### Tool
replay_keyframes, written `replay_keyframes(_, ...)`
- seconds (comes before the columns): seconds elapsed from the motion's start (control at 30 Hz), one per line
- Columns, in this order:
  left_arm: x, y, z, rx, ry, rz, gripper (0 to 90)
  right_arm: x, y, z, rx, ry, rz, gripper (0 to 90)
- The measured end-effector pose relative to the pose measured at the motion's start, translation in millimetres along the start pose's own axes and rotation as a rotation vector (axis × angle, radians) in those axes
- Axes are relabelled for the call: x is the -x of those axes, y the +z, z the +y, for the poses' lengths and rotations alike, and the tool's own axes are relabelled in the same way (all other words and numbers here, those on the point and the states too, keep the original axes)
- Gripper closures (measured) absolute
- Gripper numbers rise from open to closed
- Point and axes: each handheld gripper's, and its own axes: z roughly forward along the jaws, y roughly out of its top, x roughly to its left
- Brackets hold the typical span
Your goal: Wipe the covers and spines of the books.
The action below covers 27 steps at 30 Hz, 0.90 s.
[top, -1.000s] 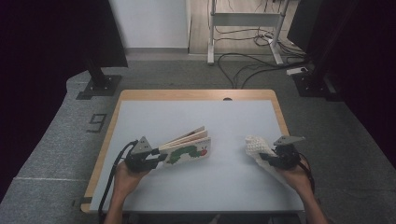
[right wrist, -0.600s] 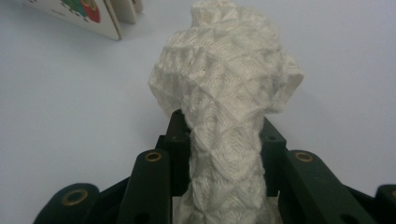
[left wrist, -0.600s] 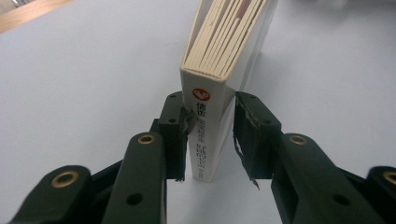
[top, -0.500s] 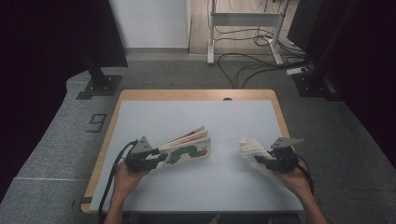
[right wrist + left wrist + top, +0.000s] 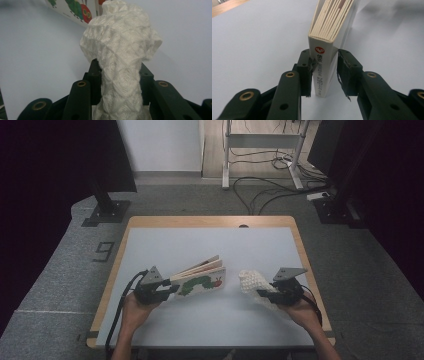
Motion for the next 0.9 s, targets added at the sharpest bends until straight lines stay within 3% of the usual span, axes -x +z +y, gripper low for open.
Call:
replay_keyframes(0.37, -0.5, 0.4, 0.1, -0.002, -0.001, -0.004, 64.9, -18.0, 16.2, 21.3, 0.005, -0.063, 0.058, 64.1)
replay_keyframes(0.9, -0.3, 0.9, 0.2, -0.004, 0.0, -0.003, 65.0, -48.1, 53.5, 53.1, 0.006, -0.149, 0.149, 64.1)
